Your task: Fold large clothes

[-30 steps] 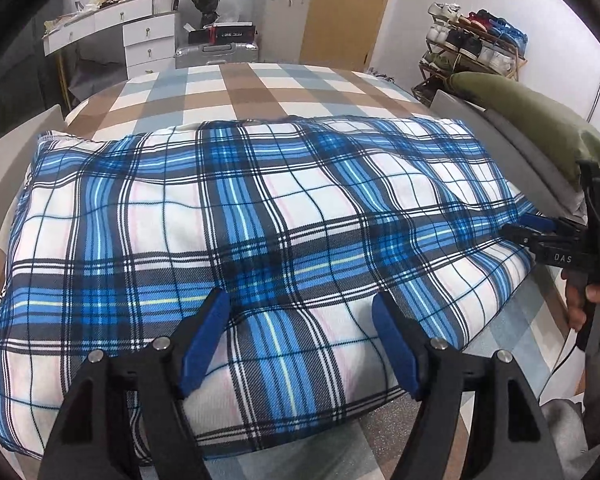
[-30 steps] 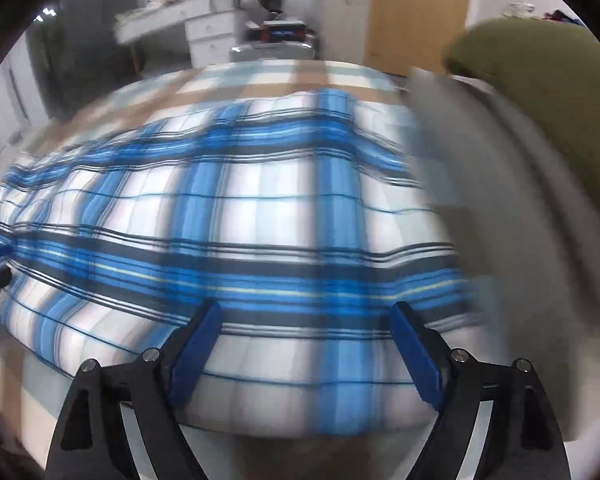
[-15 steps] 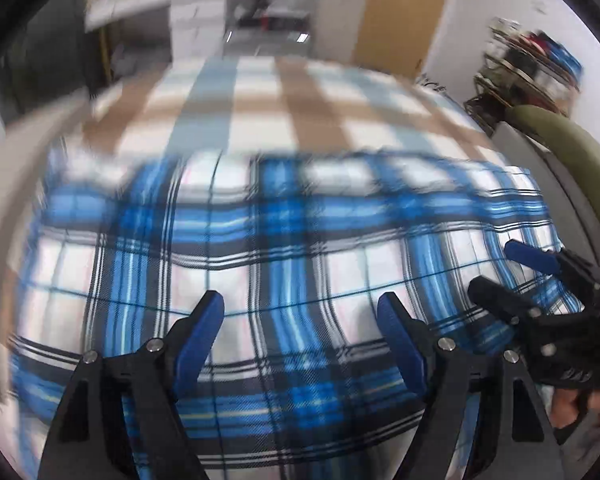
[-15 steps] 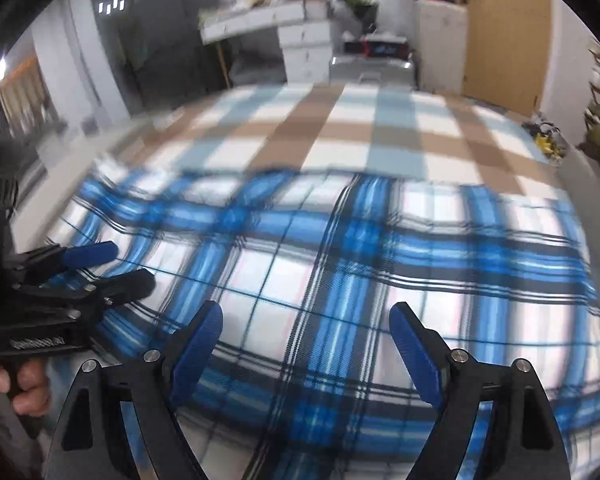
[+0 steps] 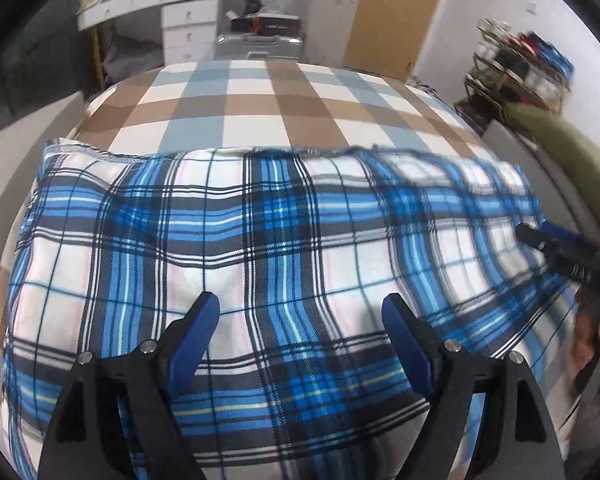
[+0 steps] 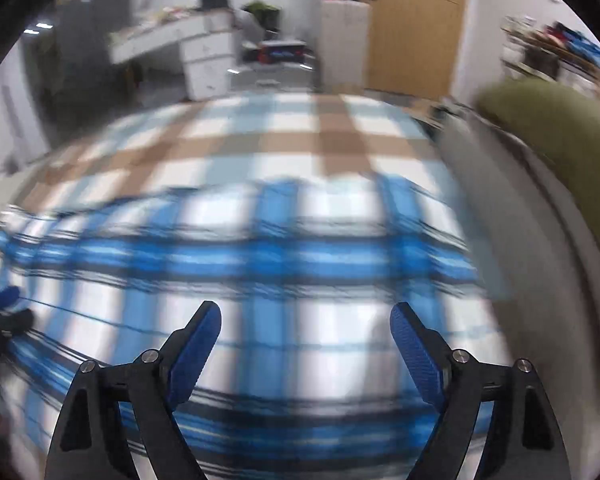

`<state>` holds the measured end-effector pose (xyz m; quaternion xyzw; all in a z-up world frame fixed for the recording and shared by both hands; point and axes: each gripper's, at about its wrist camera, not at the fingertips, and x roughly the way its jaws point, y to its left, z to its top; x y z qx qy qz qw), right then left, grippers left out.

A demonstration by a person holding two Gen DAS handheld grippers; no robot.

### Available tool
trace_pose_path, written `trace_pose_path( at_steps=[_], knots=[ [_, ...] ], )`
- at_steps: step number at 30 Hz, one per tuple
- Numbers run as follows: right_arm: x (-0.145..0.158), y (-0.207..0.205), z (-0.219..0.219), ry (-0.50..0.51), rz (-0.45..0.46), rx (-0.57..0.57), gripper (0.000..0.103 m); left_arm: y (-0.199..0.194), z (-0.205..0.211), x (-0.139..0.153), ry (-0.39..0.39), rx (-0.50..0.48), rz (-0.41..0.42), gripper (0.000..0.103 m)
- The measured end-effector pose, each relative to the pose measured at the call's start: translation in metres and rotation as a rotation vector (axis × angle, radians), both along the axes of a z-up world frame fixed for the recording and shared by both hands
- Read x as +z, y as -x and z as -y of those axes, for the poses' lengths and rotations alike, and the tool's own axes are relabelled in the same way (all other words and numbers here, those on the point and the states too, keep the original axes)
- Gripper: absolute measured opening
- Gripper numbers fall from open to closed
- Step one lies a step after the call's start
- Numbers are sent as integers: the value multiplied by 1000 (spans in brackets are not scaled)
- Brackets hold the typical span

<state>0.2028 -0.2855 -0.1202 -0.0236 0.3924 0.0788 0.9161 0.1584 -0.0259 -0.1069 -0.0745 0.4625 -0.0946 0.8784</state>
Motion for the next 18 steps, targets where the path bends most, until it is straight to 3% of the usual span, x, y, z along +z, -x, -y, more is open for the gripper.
trace_pose_path(
  at_steps=[2, 3, 5, 7, 8, 10, 12, 14, 15, 17, 18],
  knots=[
    [8, -7, -32, -10, 7, 58, 87, -5, 2, 15, 45, -20, 27, 80],
    [9, -13, -47, -5, 4, 76, 87, -9, 6, 22, 18, -28, 55, 80],
    [5, -28, -79, 0, -10, 129, 87, -24, 13, 24, -111, -14, 92, 80],
    [-9, -44, -98, 14, -48, 159, 87, -45, 10, 5, -172, 23, 17, 80],
    [-15, -47, -98, 29, -60, 163, 87, -53, 2, -8, -151, 42, -35, 80],
    [-23, -55, -82, 52, -62, 143, 87, -53, -4, -15, -118, 25, 13, 85],
    [-22, -57, -49, 80, -36, 45, 88, -48, -2, -18, -141, 6, 33, 86],
    [-25, -67, -1, 119, -37, -122, 90, -46, 0, -20, -152, 0, 52, 87],
    [-26, -69, 17, 97, -43, -172, 102, -46, 1, -20, -153, -2, 55, 88],
    [-30, -73, 49, -36, -98, -218, 102, -46, 1, -20, -156, -4, 55, 89],
    [-29, -71, 53, -41, -96, -240, 102, -46, 3, -18, -161, -1, 50, 89]
  ],
)
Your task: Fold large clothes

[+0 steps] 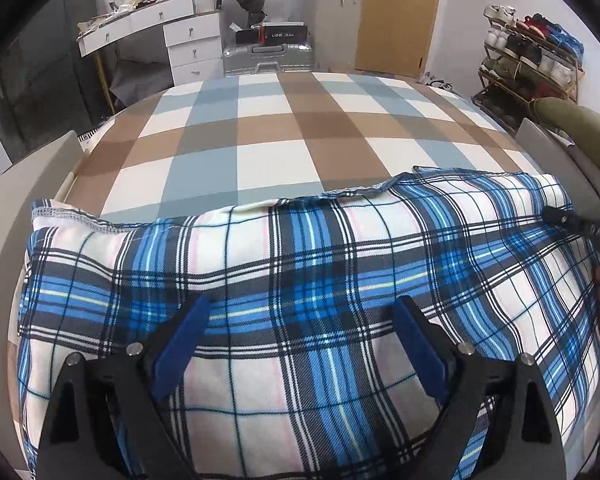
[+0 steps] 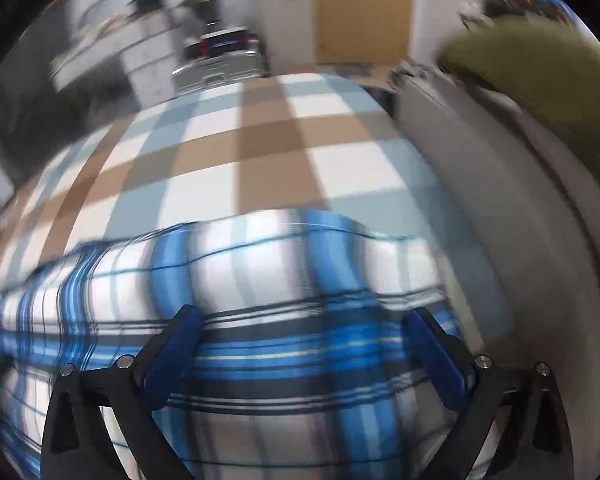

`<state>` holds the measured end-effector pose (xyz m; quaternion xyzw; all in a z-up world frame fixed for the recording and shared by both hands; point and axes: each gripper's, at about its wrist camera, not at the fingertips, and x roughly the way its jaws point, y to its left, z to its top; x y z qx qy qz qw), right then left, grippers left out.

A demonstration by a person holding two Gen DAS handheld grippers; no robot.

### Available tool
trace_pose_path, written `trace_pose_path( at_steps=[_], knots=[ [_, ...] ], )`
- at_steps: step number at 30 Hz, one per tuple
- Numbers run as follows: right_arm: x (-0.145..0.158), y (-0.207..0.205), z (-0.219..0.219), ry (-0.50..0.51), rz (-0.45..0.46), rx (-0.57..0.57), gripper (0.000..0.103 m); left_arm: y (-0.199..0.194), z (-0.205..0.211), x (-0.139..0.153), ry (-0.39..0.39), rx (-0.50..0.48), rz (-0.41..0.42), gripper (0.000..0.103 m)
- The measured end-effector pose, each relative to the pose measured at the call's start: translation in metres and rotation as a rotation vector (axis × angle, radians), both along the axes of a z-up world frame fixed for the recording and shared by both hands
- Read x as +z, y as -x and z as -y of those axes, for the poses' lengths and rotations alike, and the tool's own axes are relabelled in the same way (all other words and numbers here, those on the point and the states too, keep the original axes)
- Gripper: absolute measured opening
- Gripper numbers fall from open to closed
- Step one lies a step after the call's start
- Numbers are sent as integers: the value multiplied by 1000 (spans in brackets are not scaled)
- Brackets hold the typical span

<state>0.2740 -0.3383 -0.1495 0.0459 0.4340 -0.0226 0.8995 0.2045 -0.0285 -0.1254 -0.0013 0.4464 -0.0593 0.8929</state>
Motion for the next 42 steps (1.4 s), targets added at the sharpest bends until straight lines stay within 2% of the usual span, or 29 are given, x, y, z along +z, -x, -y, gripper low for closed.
trace_pose_path(
  at_steps=[2, 3, 5, 6, 7, 8, 9, 10, 12, 13, 14, 18, 22, 25, 26, 27, 30, 32, 33, 35, 36, 38, 42],
  knots=[
    [9, 12, -11, 58, 47, 1, 97, 1, 4, 8, -17, 32, -26, 89],
    [13, 17, -19, 76, 70, 11, 97, 4, 8, 16, 6, 29, -30, 89],
    [21, 28, -39, 55, 113, 72, 97, 6, 21, 30, 66, -43, 19, 90],
    [24, 34, -52, 24, 123, 121, 97, 3, 27, 32, 55, -71, 42, 90],
    [25, 38, -64, -3, 119, 175, 97, -1, 31, 30, 27, -80, 42, 90],
    [25, 42, -82, -20, 103, 251, 97, -13, 34, 21, -12, -73, 3, 90],
    [23, 45, -92, -20, 97, 296, 97, -21, 29, 12, -15, -42, -38, 90],
    [21, 47, -104, -6, 88, 345, 97, -27, 19, 6, 4, -13, -61, 90],
    [6, 50, -122, 71, 42, 410, 97, -23, 2, 10, 59, -24, -30, 90],
    [-3, 50, -127, 118, 26, 416, 97, -20, -6, 11, 33, -1, -25, 90],
    [-4, 51, -126, 111, 43, 415, 98, -17, -15, 9, -5, 32, -24, 90],
    [-5, 51, -120, 102, 31, 411, 99, 4, -72, 3, -1, 117, 8, 90],
    [-4, 57, -121, 101, 32, 408, 99, 18, -96, 6, -118, 204, 29, 91],
    [-3, 56, -120, 102, 35, 406, 99, 29, -114, 11, -77, 280, 12, 91],
    [-1, 57, -120, 111, 35, 398, 99, 36, -112, 16, -85, 293, 17, 91],
    [2, 59, -121, 121, 35, 391, 99, 42, -107, 21, -80, 283, 29, 91],
    [16, 71, -131, 106, 64, 435, 99, 73, -76, 39, 43, 154, 82, 91],
    [26, 84, -148, 70, 94, 498, 99, 78, -51, 35, 86, 67, 67, 91],
    [27, 87, -155, 56, 90, 519, 99, 75, -40, 27, 85, 43, 45, 91],
    [19, 92, -176, 24, 55, 582, 99, 65, -28, 5, 25, 36, -12, 91],
    [12, 93, -182, 37, 32, 597, 99, 65, -28, -2, 13, 30, -15, 91],
    [-4, 93, -185, 80, 18, 601, 99, 72, -38, 1, 42, 9, 15, 91],
    [-4, 89, -164, 82, 29, 540, 99, 86, -61, 6, 45, 18, 26, 88]
  ],
)
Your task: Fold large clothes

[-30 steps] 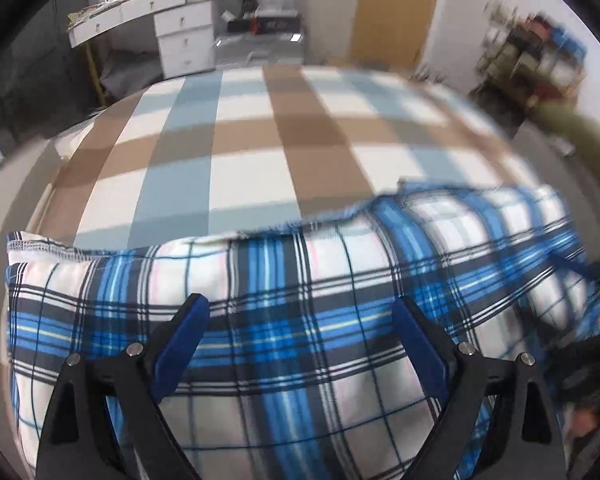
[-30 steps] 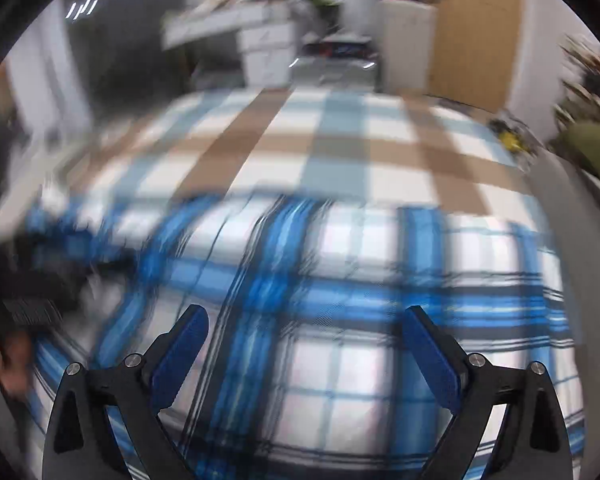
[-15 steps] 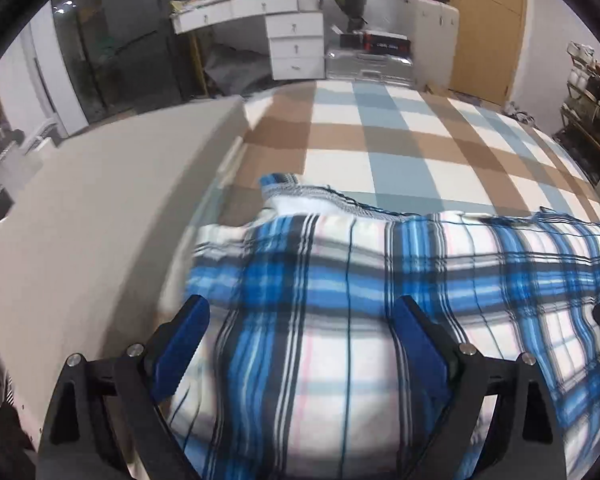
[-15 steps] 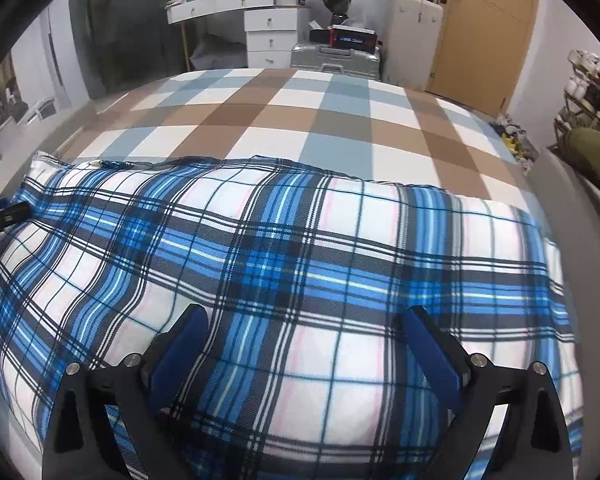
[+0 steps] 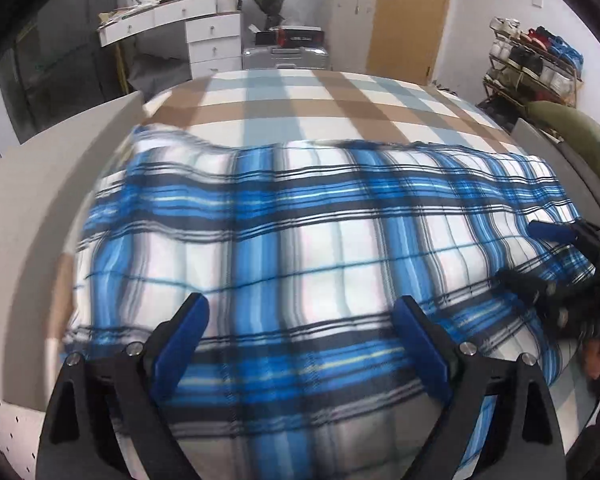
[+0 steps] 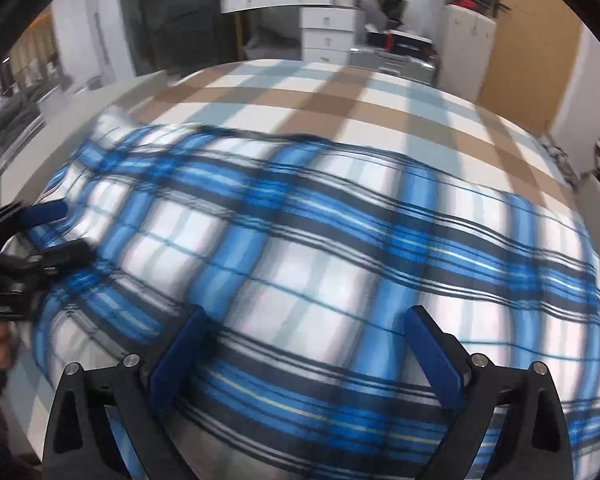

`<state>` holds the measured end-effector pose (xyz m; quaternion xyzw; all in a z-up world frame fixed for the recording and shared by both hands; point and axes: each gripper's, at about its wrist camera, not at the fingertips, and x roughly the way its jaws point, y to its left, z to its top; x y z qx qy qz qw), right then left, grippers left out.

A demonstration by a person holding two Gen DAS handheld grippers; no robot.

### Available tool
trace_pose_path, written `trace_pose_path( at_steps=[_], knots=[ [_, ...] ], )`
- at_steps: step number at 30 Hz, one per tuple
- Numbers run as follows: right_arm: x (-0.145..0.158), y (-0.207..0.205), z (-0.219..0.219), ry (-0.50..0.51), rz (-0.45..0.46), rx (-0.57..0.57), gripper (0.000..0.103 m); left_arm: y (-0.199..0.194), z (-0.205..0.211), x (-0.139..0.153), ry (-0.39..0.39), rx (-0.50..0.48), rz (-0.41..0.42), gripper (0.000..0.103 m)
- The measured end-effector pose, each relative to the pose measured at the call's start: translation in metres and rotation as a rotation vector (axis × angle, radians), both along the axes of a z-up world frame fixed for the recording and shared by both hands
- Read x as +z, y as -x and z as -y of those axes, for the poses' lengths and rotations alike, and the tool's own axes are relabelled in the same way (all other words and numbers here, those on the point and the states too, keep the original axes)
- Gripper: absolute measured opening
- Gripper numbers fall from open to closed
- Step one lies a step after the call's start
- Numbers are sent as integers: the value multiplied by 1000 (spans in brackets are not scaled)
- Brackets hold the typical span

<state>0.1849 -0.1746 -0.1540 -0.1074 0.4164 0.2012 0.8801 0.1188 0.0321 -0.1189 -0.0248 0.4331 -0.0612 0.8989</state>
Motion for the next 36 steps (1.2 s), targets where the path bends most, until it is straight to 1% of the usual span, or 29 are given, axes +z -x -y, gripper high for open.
trace_pose_path(
  at_steps=[1, 2, 3, 4, 5, 6, 7, 9, 11, 13, 15, 16, 17, 18, 19, 20, 21, 23, 26, 27, 29, 31, 33, 35, 36],
  knots=[
    [0, -2, 7, 0, 1, -23, 99, 5, -1, 2, 0, -5, 4, 88],
    [0, -3, 12, -5, 2, -35, 99, 11, -1, 4, -23, 1, 7, 88],
    [0, -3, 16, -1, 4, -45, 99, 15, -1, 5, -74, 30, 6, 88],
    [0, -2, 19, -1, 7, -54, 99, 15, -2, 2, -102, 50, 0, 88],
    [1, 0, 21, 0, 10, -62, 99, 20, -7, 2, -130, 95, -15, 88],
    [4, 4, 21, 8, 18, -70, 99, 22, -13, 1, -130, 130, -27, 88],
    [7, 9, 20, 18, 32, -75, 99, 26, -18, 2, -110, 161, -32, 88],
    [17, 22, 13, 22, 64, -50, 99, 35, -21, 12, -51, 171, -11, 88],
    [27, 35, 0, -16, 82, 20, 99, 42, -5, 25, 21, 134, 35, 88],
    [31, 47, -21, -42, 81, 102, 99, 40, 22, 29, 56, 39, 57, 88],
    [23, 52, -36, -13, 68, 143, 98, 33, 51, 19, 34, -49, 34, 88],
    [14, 53, -41, 45, 64, 135, 97, 30, 60, 11, 25, -82, 11, 88],
    [6, 53, -38, 78, 57, 129, 97, 26, 64, 1, -1, -88, -18, 88],
    [4, 52, -29, 54, 49, 129, 97, 25, 63, -7, -30, -72, -42, 88],
    [4, 52, -14, 15, 36, 119, 97, 26, 58, -11, -16, -68, -52, 89],
    [4, 51, 4, 13, 39, 81, 97, 28, 50, -11, 22, -68, -48, 88],
    [3, 49, 18, 29, 42, 41, 99, 30, 43, -10, 40, -60, -47, 89],
    [-2, 45, 59, -18, 3, -33, 100, 32, 31, -10, 44, -33, -51, 89],
    [-4, 45, 101, -25, 6, -165, 101, 42, 26, -8, 50, -20, -51, 89],
    [-4, 45, 109, -23, 4, -199, 100, 43, 26, -8, 42, -12, -54, 89],
    [-2, 46, 116, 44, 20, -270, 100, 46, 31, -3, 22, 1, -47, 89],
    [5, 52, 111, 16, 31, -248, 100, 47, 42, 5, 10, -16, -6, 89],
    [16, 60, 95, -22, 61, -176, 100, 45, 50, 11, 35, -45, 21, 89],
    [20, 66, 68, -28, 80, -82, 100, 33, 57, 7, 33, -33, 10, 89],
    [19, 67, 60, -32, 76, -54, 100, 28, 58, 2, 27, -21, -2, 89]
  ],
)
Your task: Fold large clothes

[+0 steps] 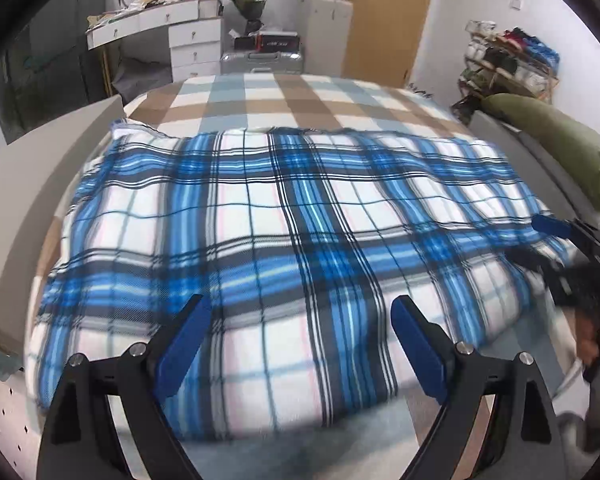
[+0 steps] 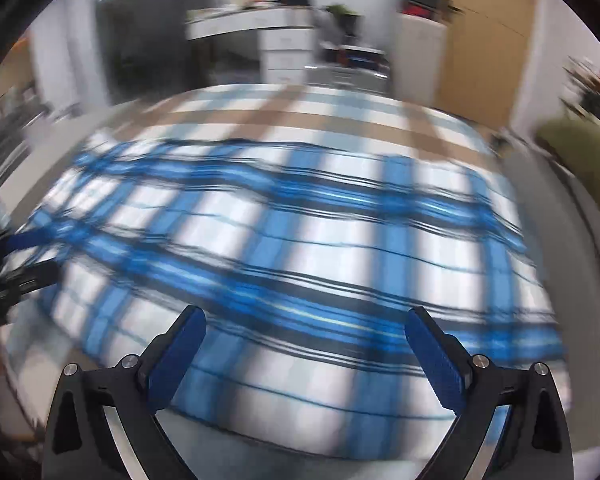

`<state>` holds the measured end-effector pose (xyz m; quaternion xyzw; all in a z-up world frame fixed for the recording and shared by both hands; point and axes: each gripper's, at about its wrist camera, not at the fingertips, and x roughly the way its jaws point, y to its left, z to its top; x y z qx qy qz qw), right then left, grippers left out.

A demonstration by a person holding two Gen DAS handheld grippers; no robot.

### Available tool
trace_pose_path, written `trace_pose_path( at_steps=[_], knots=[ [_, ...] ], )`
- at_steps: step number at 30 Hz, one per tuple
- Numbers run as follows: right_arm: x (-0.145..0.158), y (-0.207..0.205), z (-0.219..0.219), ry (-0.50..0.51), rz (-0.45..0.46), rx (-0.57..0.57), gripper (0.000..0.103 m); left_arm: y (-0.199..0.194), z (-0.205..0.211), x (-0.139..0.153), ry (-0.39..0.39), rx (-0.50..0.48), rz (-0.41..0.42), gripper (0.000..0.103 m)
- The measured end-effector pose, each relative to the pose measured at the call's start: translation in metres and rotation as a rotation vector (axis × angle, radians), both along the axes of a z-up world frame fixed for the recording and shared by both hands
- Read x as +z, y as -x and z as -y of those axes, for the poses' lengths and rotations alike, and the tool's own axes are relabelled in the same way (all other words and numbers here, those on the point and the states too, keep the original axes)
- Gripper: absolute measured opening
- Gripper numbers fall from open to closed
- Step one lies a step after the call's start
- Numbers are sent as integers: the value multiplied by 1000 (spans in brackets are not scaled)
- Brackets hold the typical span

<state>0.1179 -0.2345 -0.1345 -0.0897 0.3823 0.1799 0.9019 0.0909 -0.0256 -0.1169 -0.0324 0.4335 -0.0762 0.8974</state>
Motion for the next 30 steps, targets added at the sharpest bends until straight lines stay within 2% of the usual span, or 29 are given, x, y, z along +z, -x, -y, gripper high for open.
trace_pose_path(
  at_steps=[2, 3, 5, 6, 9, 11, 14, 16, 19, 21, 22, 24, 26, 28, 30],
  knots=[
    [-7, 1, -18, 1, -26, 62, 100, -10, -1, -12, -2, 28, -37, 89],
    [-10, 3, -23, 19, -25, 72, 100, -6, -2, -12, -9, 23, -16, 91],
    [-19, 1, -18, 62, -23, 61, 100, -3, -4, -11, -10, 17, -22, 91],
    [-21, -4, -12, 49, -33, 53, 100, -1, -6, -10, -7, 20, -28, 91],
    [-19, -18, 19, -1, -70, -30, 101, 8, -17, -3, 25, 44, -26, 91],
    [-16, -26, 32, 63, -48, -129, 101, 13, -27, 0, 15, 92, -22, 91],
    [-7, -29, 40, 59, -30, -158, 101, 14, -41, 5, 54, 134, -7, 91],
    [-3, -28, 31, 47, -21, -129, 101, 12, -44, 2, 40, 156, -7, 91],
    [-6, -20, 4, 52, -14, -24, 101, 8, -47, -8, 25, 190, -40, 91],
    [-15, -17, -1, 94, -9, -9, 101, 12, -50, -7, 25, 210, -32, 91],
    [-17, -18, 5, 81, -21, -16, 101, 15, -51, -4, 16, 227, -25, 91],
    [-18, -23, 32, 30, -51, -93, 101, 20, -54, 2, 17, 246, -1, 91],
    [-18, -31, 68, 39, -67, -241, 101, 21, -57, 8, 46, 248, 21, 91],
    [-16, -34, 93, 54, -68, -344, 101, 16, -57, 12, 86, 241, 39, 91],
    [-11, -38, 111, 19, -66, -431, 101, 5, -51, 11, 105, 221, 31, 91]
  ],
)
